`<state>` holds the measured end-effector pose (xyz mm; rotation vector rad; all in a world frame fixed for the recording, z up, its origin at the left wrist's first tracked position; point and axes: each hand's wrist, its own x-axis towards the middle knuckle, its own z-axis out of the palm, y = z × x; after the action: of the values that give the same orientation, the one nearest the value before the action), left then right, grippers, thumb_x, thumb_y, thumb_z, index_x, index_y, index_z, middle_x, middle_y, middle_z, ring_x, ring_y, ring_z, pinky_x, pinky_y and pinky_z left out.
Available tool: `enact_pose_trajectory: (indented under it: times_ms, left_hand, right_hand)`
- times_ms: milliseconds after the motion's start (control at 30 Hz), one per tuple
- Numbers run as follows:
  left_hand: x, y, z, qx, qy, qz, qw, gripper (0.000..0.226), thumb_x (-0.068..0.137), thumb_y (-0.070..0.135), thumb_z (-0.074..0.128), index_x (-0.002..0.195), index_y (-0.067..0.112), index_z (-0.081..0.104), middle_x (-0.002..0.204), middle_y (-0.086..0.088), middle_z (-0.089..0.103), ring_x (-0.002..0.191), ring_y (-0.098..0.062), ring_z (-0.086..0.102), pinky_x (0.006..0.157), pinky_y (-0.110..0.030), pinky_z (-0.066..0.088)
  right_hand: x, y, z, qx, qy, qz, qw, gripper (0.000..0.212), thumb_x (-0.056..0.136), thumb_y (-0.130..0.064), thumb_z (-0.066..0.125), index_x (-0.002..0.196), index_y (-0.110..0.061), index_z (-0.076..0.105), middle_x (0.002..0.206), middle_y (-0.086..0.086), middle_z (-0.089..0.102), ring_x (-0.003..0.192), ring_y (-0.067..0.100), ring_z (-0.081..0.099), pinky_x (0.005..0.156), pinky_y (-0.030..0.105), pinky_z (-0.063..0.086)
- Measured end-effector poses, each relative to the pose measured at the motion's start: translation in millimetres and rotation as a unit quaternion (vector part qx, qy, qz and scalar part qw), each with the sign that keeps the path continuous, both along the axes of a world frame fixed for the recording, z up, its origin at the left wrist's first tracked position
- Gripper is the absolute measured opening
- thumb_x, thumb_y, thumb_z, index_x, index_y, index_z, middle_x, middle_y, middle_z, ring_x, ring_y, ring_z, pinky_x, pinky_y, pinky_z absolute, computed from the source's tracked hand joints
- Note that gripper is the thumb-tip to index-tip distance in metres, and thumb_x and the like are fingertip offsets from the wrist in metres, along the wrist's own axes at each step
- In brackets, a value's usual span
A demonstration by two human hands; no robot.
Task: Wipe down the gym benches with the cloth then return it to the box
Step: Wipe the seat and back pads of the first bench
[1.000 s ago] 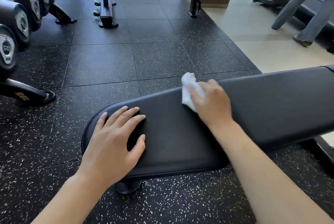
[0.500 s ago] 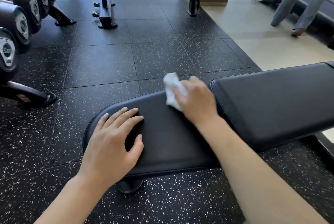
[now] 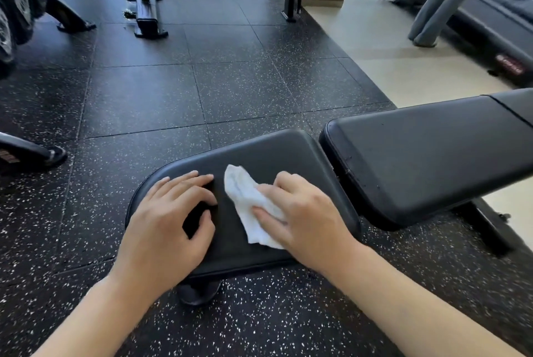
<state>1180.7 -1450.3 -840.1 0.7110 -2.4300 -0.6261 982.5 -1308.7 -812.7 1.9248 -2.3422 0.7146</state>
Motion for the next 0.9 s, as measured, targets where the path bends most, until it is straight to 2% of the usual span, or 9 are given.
enact_pose_trajectory:
  times_ms: [133, 200, 267, 367, 467, 533, 633, 767, 900]
  left_hand:
    - [-0.7, 2.0, 1.4, -0.004, 0.009, 0.001, 1.000, 0.020, 0.088, 0.028, 0.057, 0.099, 0.022, 0.072, 0.134, 0.011, 0.068, 0.135, -0.012, 0.058, 0.119, -0.047, 0.041]
    - [0.0, 2.9, 2.9, -0.007, 0.005, 0.001, 1.000, 0.020, 0.087, 0.026, 0.058, 0.100, 0.022, 0.073, 0.133, 0.011, 0.069, 0.134, -0.012, 0.058, 0.117, -0.048, 0.043]
    - [0.5, 2.8, 3.8, -0.009, 0.006, 0.002, 1.000, 0.020, 0.087, 0.023, 0.060, 0.100, 0.021, 0.074, 0.132, 0.012, 0.069, 0.133, -0.012, 0.059, 0.117, -0.049, 0.043]
    - [3.0, 3.6, 3.2, -0.015, 0.019, 0.010, 1.000, 0.021, 0.087, 0.022, 0.058, 0.098, 0.020, 0.075, 0.129, 0.012, 0.071, 0.129, -0.010, 0.061, 0.118, -0.038, 0.042]
    - [6.9, 4.1, 2.2, 0.003, 0.024, 0.033, 0.999, 0.025, 0.087, 0.021, 0.054, 0.098, 0.018, 0.076, 0.124, 0.010, 0.071, 0.120, -0.011, 0.063, 0.110, -0.013, 0.036]
    - [10.0, 2.9, 0.0, 0.018, 0.028, 0.035, 0.999, 0.025, 0.087, 0.019, 0.054, 0.099, 0.018, 0.075, 0.125, 0.011, 0.070, 0.119, -0.011, 0.063, 0.108, -0.009, 0.034]
    - [13.8, 0.8, -3.2, 0.001, 0.044, 0.010, 0.999, 0.026, 0.088, 0.020, 0.052, 0.102, 0.021, 0.073, 0.132, 0.016, 0.067, 0.126, -0.006, 0.060, 0.113, -0.016, 0.036]
    - [14.4, -2.0, -9.7, -0.006, 0.062, 0.008, 0.998, 0.027, 0.088, 0.015, 0.052, 0.102, 0.021, 0.074, 0.133, 0.018, 0.067, 0.131, -0.007, 0.060, 0.116, -0.027, 0.040]
    - [13.6, -2.7, -11.5, -0.015, 0.069, 0.016, 0.997, 0.028, 0.087, 0.013, 0.053, 0.101, 0.021, 0.075, 0.131, 0.018, 0.068, 0.128, -0.009, 0.063, 0.112, -0.036, 0.046]
  right_hand:
    - [-75.8, 2.4, 0.4, -0.015, -0.017, -0.182, 0.983, 0.023, 0.102, -0.032, 0.065, 0.097, -0.011, 0.073, 0.083, 0.003, 0.051, 0.081, 0.032, 0.058, 0.074, 0.041, 0.043]
    - [-86.8, -1.0, 1.4, -0.011, -0.032, -0.232, 0.972, 0.031, 0.106, -0.034, 0.054, 0.113, -0.012, 0.073, 0.086, 0.002, 0.055, 0.088, 0.035, 0.059, 0.075, 0.043, 0.047]
    - [-71.5, -12.7, 1.3, 0.014, 0.042, -0.220, 0.974, 0.039, 0.109, -0.035, 0.041, 0.138, -0.019, 0.062, 0.089, 0.003, 0.054, 0.093, 0.032, 0.056, 0.078, 0.047, 0.048]
    - [-14.2, -32.2, -2.6, 0.062, 0.133, -0.124, 0.981, 0.055, 0.106, -0.041, 0.017, 0.155, -0.028, 0.040, 0.099, 0.004, 0.053, 0.098, 0.028, 0.051, 0.085, 0.046, 0.047]
    - [36.8, -28.0, -5.1, 0.017, 0.049, -0.023, 0.998, 0.045, 0.103, -0.042, 0.044, 0.135, -0.016, 0.064, 0.095, 0.005, 0.055, 0.086, 0.027, 0.053, 0.075, 0.043, 0.049]
    - [37.0, -25.7, -4.1, -0.023, 0.034, 0.011, 0.999, 0.038, 0.100, -0.040, 0.055, 0.116, -0.011, 0.072, 0.090, 0.005, 0.055, 0.080, 0.027, 0.055, 0.069, 0.042, 0.049]
    - [-17.1, -28.5, 2.1, 0.000, 0.142, -0.044, 0.989, 0.036, 0.104, -0.035, 0.042, 0.114, -0.013, 0.070, 0.098, 0.008, 0.063, 0.088, 0.029, 0.059, 0.076, 0.042, 0.051]
    - [-80.0, -19.9, 4.5, -0.027, 0.008, -0.233, 0.972, 0.025, 0.105, -0.027, 0.058, 0.102, -0.006, 0.071, 0.083, 0.010, 0.058, 0.085, 0.037, 0.057, 0.076, 0.047, 0.051]
    - [-27.9, -31.1, -0.3, 0.008, 0.023, -0.169, 0.985, 0.028, 0.100, -0.039, 0.058, 0.108, -0.016, 0.071, 0.100, 0.006, 0.063, 0.091, 0.027, 0.057, 0.076, 0.039, 0.048]
